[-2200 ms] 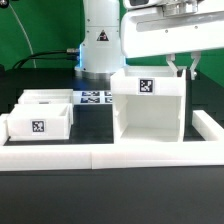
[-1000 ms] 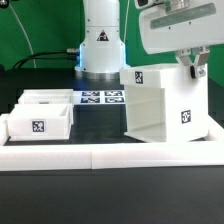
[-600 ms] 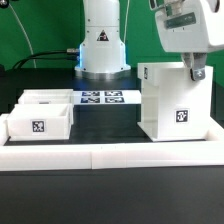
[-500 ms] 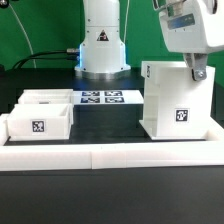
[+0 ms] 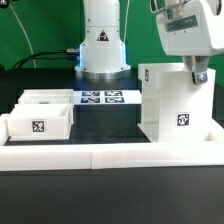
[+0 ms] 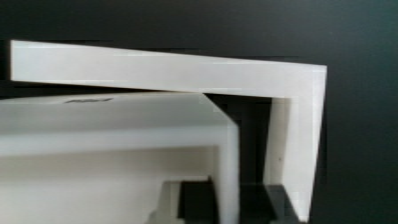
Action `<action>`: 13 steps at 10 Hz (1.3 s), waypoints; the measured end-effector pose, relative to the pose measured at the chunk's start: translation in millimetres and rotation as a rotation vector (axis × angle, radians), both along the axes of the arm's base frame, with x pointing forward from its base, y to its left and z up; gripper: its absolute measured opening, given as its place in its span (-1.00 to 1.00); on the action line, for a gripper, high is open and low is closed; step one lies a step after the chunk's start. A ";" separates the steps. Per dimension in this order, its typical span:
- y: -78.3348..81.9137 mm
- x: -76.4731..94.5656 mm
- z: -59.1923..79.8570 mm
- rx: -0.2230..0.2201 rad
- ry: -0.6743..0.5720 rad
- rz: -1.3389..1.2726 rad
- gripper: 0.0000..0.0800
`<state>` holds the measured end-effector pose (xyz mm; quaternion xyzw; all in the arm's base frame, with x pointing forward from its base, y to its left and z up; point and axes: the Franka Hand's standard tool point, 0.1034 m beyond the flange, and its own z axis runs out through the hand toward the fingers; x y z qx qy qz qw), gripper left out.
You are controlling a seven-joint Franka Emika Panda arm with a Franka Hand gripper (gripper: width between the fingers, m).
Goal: Assemble drawer
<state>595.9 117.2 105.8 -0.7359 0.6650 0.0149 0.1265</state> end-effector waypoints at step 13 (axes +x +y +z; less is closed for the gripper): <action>-4.1 48.5 -5.8 0.032 0.068 -0.046 -0.89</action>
Offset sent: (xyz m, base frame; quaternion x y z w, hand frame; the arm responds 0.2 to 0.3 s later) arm 0.0334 -0.0020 -0.0105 -0.0097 0.0175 0.0475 0.9987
